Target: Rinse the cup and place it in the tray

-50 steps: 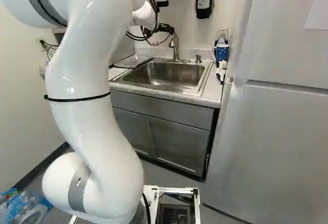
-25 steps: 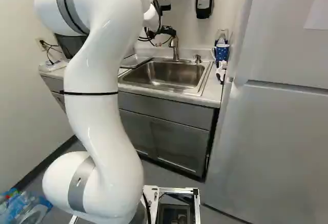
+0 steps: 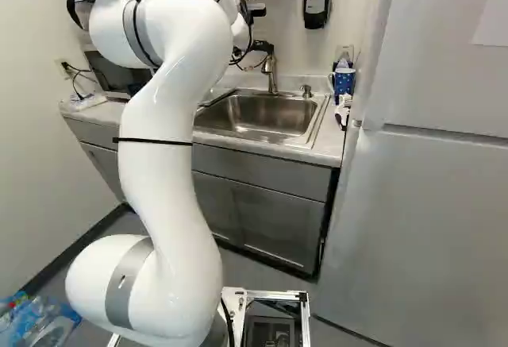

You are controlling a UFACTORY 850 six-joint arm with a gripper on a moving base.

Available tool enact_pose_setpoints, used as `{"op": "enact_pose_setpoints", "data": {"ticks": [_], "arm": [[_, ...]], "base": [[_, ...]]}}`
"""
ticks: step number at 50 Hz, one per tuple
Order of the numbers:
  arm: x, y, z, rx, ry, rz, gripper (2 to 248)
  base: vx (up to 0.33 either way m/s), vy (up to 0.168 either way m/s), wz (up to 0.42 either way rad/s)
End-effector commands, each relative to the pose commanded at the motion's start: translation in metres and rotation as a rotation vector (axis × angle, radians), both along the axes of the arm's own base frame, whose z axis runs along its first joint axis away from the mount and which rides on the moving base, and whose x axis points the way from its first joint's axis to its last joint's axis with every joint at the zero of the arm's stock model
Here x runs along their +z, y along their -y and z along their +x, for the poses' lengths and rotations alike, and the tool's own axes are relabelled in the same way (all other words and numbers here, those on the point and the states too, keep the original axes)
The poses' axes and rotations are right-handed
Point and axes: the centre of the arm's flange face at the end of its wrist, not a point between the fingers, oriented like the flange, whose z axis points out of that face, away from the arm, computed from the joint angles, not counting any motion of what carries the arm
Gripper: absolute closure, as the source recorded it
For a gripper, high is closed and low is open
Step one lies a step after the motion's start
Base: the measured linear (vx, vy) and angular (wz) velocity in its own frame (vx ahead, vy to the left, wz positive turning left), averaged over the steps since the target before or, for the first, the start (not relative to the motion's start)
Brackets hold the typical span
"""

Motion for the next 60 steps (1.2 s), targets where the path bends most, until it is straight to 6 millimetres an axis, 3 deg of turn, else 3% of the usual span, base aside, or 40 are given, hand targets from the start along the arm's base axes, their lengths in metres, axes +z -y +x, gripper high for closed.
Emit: {"op": "enact_pose_setpoints", "data": {"ticks": [31,60], "arm": [[0.006,0.0,0.002,0.0,0.068,-0.004,3],[0.015,0.001,-0.049,-0.006,0.028,-0.002,3]], "base": [[0.0,0.0,0.0],[0.0,0.0,0.0]]}}
